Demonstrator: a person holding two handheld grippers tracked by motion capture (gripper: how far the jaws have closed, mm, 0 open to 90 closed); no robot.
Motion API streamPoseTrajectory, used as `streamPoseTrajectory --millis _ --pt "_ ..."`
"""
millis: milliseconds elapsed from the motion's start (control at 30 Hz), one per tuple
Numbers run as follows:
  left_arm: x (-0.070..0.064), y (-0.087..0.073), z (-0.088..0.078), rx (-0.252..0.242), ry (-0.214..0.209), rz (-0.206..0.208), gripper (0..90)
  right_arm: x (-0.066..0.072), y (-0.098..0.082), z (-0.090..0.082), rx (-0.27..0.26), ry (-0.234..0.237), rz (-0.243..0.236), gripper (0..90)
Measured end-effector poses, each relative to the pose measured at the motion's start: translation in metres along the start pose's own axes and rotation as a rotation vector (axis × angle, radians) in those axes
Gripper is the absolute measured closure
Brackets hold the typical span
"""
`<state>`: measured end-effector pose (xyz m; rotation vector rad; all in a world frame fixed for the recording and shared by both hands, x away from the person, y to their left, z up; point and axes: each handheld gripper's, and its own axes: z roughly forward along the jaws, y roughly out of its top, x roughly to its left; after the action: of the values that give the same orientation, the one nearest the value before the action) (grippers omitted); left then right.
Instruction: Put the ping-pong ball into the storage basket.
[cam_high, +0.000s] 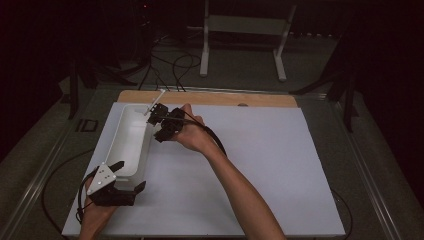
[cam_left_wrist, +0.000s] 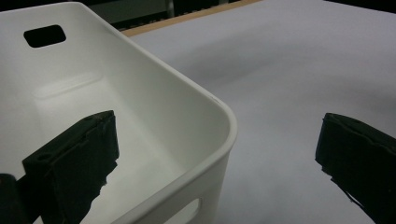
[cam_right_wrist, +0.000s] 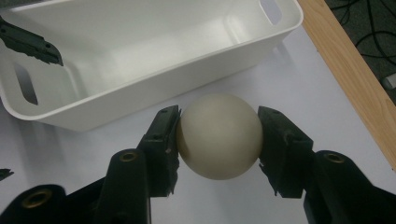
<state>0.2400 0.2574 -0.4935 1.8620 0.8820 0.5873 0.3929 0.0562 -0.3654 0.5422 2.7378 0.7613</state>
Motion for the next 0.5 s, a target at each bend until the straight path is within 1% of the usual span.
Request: streamPoseTrajectory --millis 433,500 --pt "0.0 0.0001 -0.0002 0.0 -0.001 -0.001 0.1 0.0032 0.0044 0.0026 -0.01 0.004 0.006 50.2" --pt "0.0 0.0001 -0.0003 0.0 -0.001 -0.002 0.1 0.0038 0.0053 0.0028 -0.012 0.002 0.0 50.3"
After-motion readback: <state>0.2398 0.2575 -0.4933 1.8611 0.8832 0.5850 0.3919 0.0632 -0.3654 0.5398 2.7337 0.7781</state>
